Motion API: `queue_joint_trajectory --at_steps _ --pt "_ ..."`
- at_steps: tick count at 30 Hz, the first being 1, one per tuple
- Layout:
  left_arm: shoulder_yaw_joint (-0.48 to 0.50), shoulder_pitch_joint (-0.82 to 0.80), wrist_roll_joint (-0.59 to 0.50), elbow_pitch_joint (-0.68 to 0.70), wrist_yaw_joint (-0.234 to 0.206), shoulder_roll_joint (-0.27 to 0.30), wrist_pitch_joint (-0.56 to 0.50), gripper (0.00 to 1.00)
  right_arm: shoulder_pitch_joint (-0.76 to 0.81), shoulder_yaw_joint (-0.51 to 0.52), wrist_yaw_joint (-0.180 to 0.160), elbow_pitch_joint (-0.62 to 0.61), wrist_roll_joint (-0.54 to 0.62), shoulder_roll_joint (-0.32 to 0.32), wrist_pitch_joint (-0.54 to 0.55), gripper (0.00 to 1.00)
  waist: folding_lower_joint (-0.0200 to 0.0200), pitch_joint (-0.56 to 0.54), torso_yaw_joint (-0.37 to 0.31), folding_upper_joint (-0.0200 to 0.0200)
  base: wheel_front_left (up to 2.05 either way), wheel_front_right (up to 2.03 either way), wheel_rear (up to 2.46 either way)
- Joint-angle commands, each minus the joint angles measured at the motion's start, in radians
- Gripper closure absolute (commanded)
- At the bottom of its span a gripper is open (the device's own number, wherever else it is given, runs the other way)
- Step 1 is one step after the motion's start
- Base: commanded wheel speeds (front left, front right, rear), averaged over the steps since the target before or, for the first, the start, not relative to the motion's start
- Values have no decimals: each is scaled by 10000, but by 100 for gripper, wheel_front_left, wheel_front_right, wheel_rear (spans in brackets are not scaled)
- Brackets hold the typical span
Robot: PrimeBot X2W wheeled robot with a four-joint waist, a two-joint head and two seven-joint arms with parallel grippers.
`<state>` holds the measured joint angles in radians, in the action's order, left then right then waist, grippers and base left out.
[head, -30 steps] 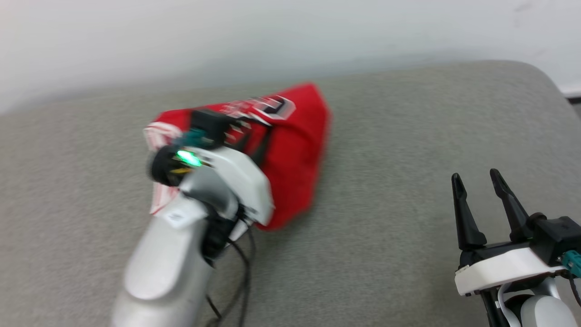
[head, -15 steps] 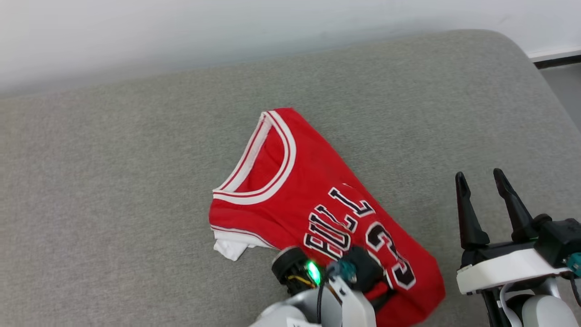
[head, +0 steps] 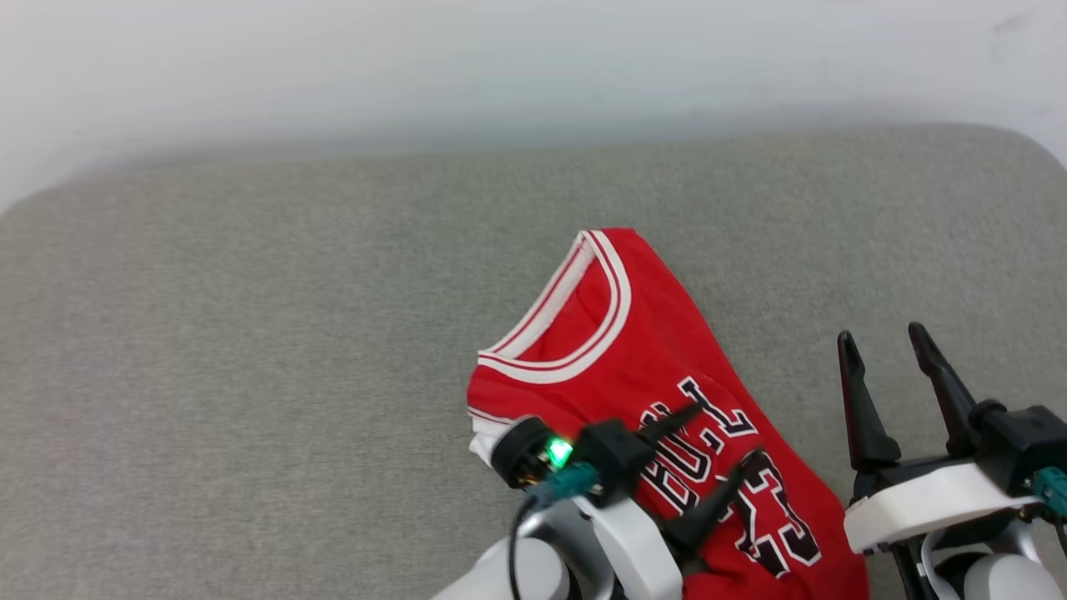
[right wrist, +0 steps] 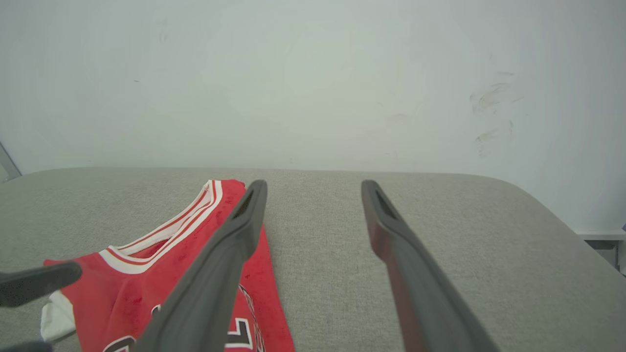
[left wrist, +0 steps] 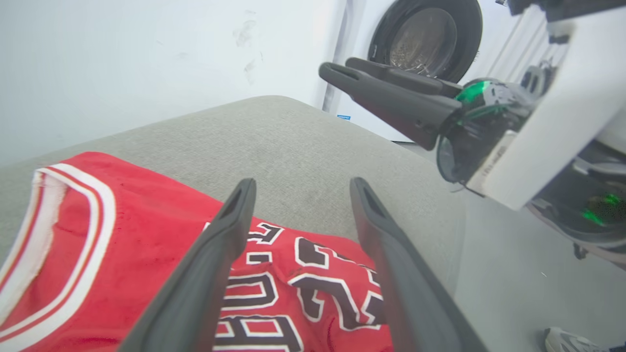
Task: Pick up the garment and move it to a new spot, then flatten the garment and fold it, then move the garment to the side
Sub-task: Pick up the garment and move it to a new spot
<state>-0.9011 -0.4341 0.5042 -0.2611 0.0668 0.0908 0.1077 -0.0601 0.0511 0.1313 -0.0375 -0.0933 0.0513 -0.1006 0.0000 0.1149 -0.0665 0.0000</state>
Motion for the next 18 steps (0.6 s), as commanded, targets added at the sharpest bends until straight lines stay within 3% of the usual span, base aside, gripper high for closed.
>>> queue_joint_trajectory --at_steps 1,9,18 --pt "174 139 -22 7 -182 4 329 0 227 16 -10 -61 26 -13 73 0 0 -371 330 0 0 0 0" --pt "1749 747 198 -2 -1477 353 1422 0 799 70 -10 -326 87 -15 439 0 0 -1058 731 0 0 0 0" --pt "3635 1782 313 614 -2580 1576 1573 0 1160 126 -10 -658 -79 -13 627 0 0 -1369 965 0 0 0 0"
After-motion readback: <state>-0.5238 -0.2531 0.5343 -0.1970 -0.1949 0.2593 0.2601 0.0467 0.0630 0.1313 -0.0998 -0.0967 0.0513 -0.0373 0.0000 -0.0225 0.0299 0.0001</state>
